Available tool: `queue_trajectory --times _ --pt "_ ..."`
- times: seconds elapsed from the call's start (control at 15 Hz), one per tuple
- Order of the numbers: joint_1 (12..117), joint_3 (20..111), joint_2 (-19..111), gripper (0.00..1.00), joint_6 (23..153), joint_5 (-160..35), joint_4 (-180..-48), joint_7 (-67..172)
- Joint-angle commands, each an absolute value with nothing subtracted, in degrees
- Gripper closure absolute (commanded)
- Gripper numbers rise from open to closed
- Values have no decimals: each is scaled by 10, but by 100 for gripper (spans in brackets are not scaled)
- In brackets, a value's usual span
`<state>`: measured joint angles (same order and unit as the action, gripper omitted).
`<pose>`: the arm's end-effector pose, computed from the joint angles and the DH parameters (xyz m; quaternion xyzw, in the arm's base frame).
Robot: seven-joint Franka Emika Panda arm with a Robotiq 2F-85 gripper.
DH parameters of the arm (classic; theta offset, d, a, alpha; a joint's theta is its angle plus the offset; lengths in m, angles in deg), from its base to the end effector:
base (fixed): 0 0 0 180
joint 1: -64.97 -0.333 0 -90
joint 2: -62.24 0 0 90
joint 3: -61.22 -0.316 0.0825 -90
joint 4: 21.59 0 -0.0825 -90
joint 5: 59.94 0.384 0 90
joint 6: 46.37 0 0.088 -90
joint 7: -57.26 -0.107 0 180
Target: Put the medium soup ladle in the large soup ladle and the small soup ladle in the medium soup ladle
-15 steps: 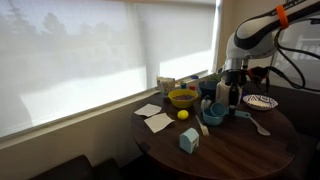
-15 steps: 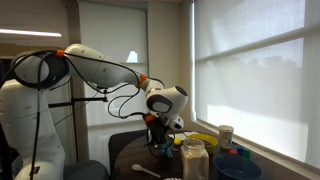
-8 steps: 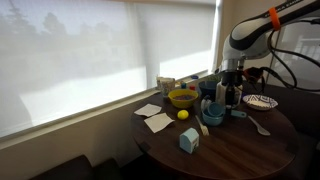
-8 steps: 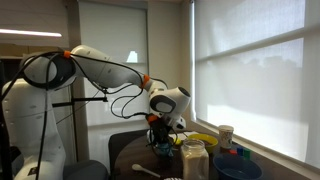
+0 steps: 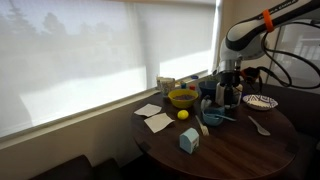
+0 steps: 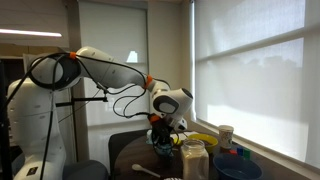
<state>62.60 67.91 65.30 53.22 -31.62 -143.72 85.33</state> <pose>0.4956 0.0053 0.4179 -0.9510 -0.1178 0.0928 0.2704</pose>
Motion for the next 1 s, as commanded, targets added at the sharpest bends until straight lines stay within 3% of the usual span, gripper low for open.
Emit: queue_trajectory --times 0.0,0.4,0.93 --pt "641 666 640 39 508 -306 -1412 848" --pt "642 660 653 1 511 -317 -1409 835" --pt "632 628 714 0 559 -427 -1429 792"
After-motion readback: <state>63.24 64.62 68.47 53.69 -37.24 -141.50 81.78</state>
